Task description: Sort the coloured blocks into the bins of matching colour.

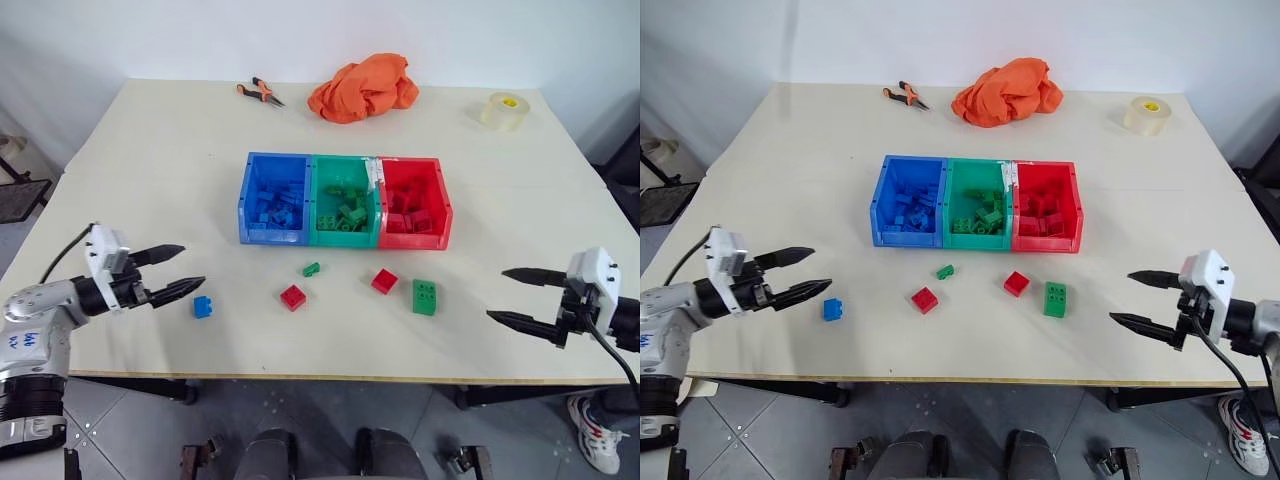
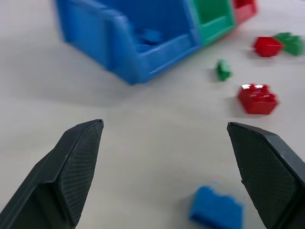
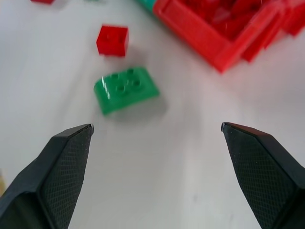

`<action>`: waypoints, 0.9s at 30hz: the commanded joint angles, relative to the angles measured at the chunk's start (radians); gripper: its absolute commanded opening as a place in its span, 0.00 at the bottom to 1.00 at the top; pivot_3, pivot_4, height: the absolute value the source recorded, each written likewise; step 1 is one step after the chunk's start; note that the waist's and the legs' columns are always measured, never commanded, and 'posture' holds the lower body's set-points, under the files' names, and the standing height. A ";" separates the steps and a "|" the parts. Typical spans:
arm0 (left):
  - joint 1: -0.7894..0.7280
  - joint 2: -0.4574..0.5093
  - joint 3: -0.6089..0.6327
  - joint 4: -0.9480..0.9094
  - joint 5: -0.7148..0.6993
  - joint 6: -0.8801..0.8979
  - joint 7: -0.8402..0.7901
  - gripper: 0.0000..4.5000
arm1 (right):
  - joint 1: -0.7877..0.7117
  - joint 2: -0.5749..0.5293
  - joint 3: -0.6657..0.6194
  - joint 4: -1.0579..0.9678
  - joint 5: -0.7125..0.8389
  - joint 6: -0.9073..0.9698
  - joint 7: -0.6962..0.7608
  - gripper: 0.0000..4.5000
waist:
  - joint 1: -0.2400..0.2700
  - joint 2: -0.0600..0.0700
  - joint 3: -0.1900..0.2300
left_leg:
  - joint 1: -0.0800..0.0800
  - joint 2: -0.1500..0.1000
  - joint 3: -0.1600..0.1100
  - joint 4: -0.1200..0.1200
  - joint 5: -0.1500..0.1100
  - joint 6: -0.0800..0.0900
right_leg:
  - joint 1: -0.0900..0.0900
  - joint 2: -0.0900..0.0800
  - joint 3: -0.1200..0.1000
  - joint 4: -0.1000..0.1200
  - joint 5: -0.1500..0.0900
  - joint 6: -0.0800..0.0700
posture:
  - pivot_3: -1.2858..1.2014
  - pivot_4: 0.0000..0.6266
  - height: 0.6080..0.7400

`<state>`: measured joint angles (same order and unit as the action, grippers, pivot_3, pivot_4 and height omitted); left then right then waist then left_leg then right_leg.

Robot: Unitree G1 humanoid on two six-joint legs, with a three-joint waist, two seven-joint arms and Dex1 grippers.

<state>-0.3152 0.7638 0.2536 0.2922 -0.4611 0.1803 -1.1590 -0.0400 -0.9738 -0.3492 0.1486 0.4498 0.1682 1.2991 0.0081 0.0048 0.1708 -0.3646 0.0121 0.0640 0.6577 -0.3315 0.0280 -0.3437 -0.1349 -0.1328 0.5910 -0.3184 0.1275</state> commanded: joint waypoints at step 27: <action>0.005 -0.058 -0.062 -0.122 -0.058 -0.024 -0.177 0.97 | -0.132 0.329 0.256 -0.257 -0.114 0.315 -0.513 1.00 | -0.007 0.000 0.000 | -0.003 0.001 -0.002 0.003 0.000 -0.001 | -0.001 0.001 0.002 0.001 0.000 0.000 | 0.52 0.24 1.00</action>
<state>-0.3141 0.7079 0.1780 0.2133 -0.4898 0.1546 -1.3388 -0.1748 -0.6505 -0.0962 -0.1078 0.3498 0.4872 0.8091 0.0016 0.0045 0.1706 -0.3678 0.0133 0.0612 0.6613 -0.3318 0.0272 -0.3446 -0.1335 -0.1306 0.5916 -0.3186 0.1270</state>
